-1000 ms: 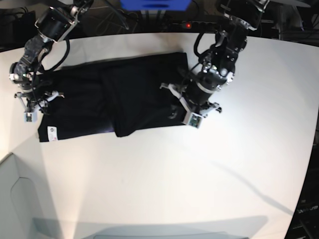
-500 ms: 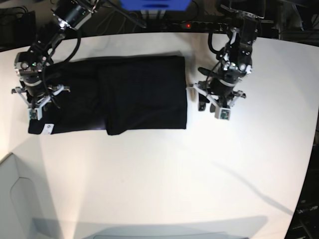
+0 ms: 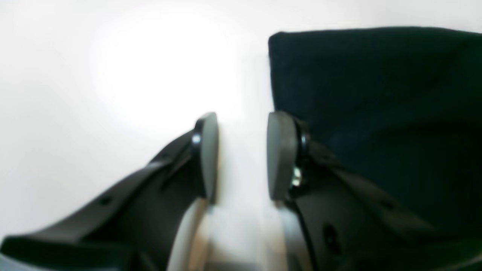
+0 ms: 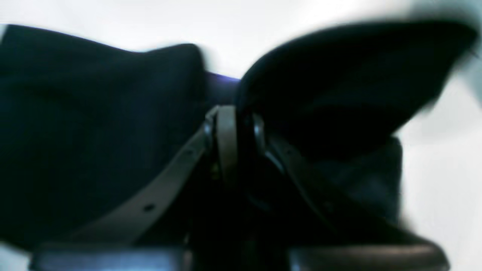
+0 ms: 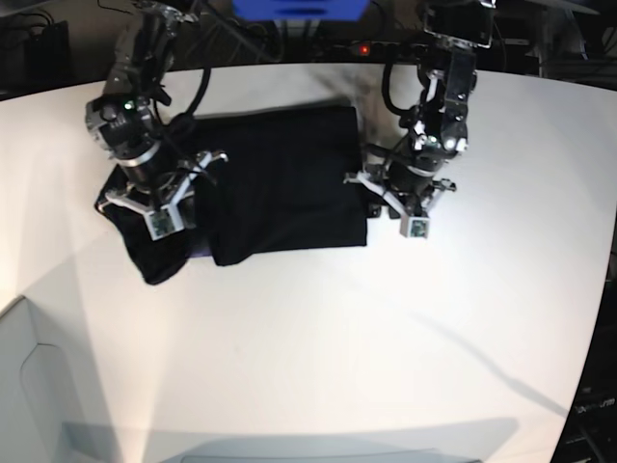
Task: Fold the T-shirt properly
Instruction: 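Grasp the shirt end with the right gripper and fold it over the stack, then press and smooth the folded stack with the right gripper, left gripper withdrawn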
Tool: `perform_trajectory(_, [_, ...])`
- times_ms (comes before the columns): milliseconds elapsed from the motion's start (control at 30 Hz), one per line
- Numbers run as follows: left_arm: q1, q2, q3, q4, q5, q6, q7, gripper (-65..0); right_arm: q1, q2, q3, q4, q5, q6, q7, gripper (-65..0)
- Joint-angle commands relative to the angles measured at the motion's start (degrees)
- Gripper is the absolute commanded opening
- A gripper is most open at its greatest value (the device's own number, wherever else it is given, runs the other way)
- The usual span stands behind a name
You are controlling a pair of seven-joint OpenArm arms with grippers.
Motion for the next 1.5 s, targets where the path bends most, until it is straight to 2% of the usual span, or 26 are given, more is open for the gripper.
perform_trajectory(0, [-0.67, -0.04, -0.13, 0.87, 0.01, -0.1, -1.11, -43.5, 0.21, 0.02, -1.89, 0.96, 0.73, -0.27, 1.74, -65.0])
perform_trajectory(300, [-0.67, -0.21, -0.13, 0.87, 0.1, -0.1, -1.11, -43.5, -0.32, 0.02, -20.44, -1.15, 0.73, -0.27, 1.74, -65.0])
perform_trajectory(467, [-0.58, -0.3, -0.13, 0.87, 0.1, -0.1, -1.11, -43.5, 2.49, 0.02, -27.03, -6.6, 0.9, -0.27, 1.74, -65.0])
perform_trajectory(800, [1.36, -0.74, -1.18, 5.35, 0.19, -0.1, -1.11, -43.5, 9.0, 0.02, -31.16, -20.05, 1.08, -0.27, 2.36, -65.0])
perform_trajectory(1100, [7.16, -0.65, -11.56, 13.7, 0.1, -0.1, -1.02, -43.3, 9.44, 0.02, -31.69, -20.67, 1.08, -0.27, 2.44, -65.0])
perform_trajectory(1233, [9.36, -0.65, -15.95, 15.37, 0.1, -0.1, -1.02, -43.3, 9.44, 0.02, -34.06, -20.93, 0.73, -0.27, 2.18, -65.0])
perform_trajectory(1333, [10.24, -0.65, -19.03, 15.46, 0.1, -0.1, -1.02, -43.3, 9.44, 0.02, -34.5, -20.49, 0.73, -0.27, 1.92, -58.1])
perform_trajectory(1467, [10.32, -0.56, -22.81, 15.37, 0.1, -0.1, -1.02, -43.3, 9.18, 0.02, -34.5, -19.61, 0.99, -0.27, 1.83, -42.3])
